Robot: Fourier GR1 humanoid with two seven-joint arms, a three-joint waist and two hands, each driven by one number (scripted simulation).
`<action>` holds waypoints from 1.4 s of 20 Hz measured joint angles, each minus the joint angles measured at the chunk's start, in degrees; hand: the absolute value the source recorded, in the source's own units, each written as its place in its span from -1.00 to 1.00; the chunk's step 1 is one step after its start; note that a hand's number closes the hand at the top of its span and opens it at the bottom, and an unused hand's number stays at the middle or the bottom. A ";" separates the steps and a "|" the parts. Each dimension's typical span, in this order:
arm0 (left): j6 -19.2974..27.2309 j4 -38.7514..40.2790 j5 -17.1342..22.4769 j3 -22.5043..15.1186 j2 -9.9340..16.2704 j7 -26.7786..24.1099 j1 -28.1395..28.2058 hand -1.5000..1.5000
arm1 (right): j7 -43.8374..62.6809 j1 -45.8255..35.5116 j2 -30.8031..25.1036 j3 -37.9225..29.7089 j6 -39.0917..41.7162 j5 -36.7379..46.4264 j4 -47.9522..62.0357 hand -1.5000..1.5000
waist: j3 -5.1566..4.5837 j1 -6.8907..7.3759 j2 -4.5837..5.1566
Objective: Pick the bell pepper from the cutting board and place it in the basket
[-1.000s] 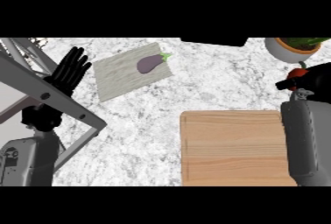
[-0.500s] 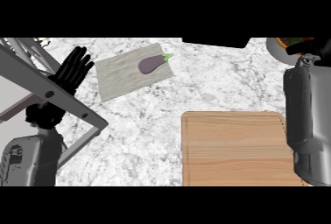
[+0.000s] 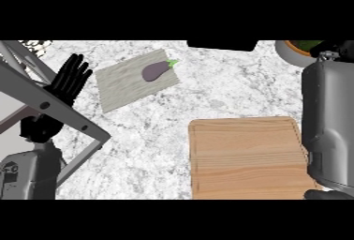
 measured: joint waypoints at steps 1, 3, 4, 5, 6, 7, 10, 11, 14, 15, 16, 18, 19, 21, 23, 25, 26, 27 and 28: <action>-0.04 -0.13 -0.02 0.20 0.00 -0.05 0.21 0.00 | 0.27 -0.33 0.33 -0.70 0.33 1.28 0.28 1.00 | 0.00 -0.23 -0.07; 0.02 -0.55 -0.17 0.65 -0.06 -0.05 0.69 0.00 | 0.50 -0.70 0.87 -2.15 0.80 3.48 0.61 1.00 | -0.04 -0.76 -0.19; 0.15 -0.69 -0.19 0.83 -0.04 -0.13 0.99 0.00 | 0.59 -0.90 1.44 -2.72 1.03 4.46 0.43 1.00 | -0.04 -1.06 -0.30; 0.25 -0.84 -0.17 0.99 -0.03 -0.27 1.23 0.00 | 0.57 -1.00 1.81 -3.37 0.97 5.34 0.40 1.00 | 0.02 -1.29 -0.31; 0.23 -1.03 -0.19 1.24 -0.02 -0.30 1.53 0.00 | 0.43 -0.87 2.15 -4.11 0.93 5.95 -0.03 1.00 | 0.01 -1.61 -0.41; 0.25 -1.26 -0.24 1.46 -0.04 -0.28 1.77 0.00 | 0.16 -0.61 2.32 -4.89 0.84 6.51 -0.34 1.00 | -0.01 -1.87 -0.46; 0.44 -1.68 -0.17 1.96 0.08 -0.51 2.58 0.00 | -0.17 -0.06 3.87 -6.49 0.69 8.64 -2.12 1.00 | 0.03 -2.69 -0.69; 0.45 -1.82 -0.15 2.06 0.10 -0.54 2.75 0.00 | -0.34 0.19 4.23 -7.09 0.54 9.26 -2.53 1.00 | 0.03 -2.85 -0.70; 0.57 -2.20 -0.10 2.49 0.16 -0.82 3.44 0.00 | -1.13 1.62 5.64 -8.92 0.17 10.41 -4.23 1.00 | 0.10 -3.52 -0.84; 0.51 -2.33 -0.10 2.64 0.15 -0.83 3.58 0.00 | -1.39 1.89 5.86 -9.65 0.25 10.70 -4.77 1.00 | 0.09 -3.67 -0.87; 0.68 -2.44 -0.01 2.64 0.27 -0.89 3.82 0.00 | -1.82 2.53 6.15 -10.27 0.17 10.80 -5.31 1.00 | 0.09 -3.88 -0.93; 1.13 -2.70 0.13 2.51 0.50 -0.88 4.14 0.00 | -2.33 3.42 6.57 -11.30 0.08 10.72 -6.30 1.00 | 0.01 -4.12 -0.97; 1.38 -2.80 0.19 2.40 0.60 -0.90 4.24 0.00 | -2.50 3.70 6.72 -11.75 0.10 10.63 -6.45 1.00 | -0.02 -4.19 -0.96; 2.65 -3.13 -0.12 2.26 0.38 -0.72 4.54 0.00 | -3.09 5.20 6.98 -12.44 -0.05 9.59 -7.19 1.00 | -0.02 -4.31 -1.08; 3.10 -3.27 -0.07 1.94 0.63 -0.43 4.60 0.00 | -3.42 5.99 7.16 -13.04 0.02 8.55 -7.87 1.00 | -0.24 -4.31 -1.17; 3.39 -3.34 -0.12 1.71 0.80 -0.25 4.62 0.00 | -3.90 6.37 7.16 -13.67 0.12 7.61 -8.27 1.00 | -0.48 -4.32 -1.30; 3.58 -3.34 -0.12 1.49 0.91 -0.11 4.54 0.00 | -3.89 6.63 7.15 -13.62 0.07 7.32 -8.15 1.00 | -0.61 -4.23 -1.33; 3.55 -3.38 -0.25 1.55 0.85 0.02 4.49 0.00 | -4.00 6.73 7.15 -13.72 0.00 7.01 -8.13 1.00 | -0.68 -4.21 -1.36; 3.55 -3.41 -0.37 1.51 0.88 0.20 4.43 0.00 | -4.33 7.48 7.16 -13.76 -0.37 6.12 -8.60 1.00 | -0.86 -4.21 -1.47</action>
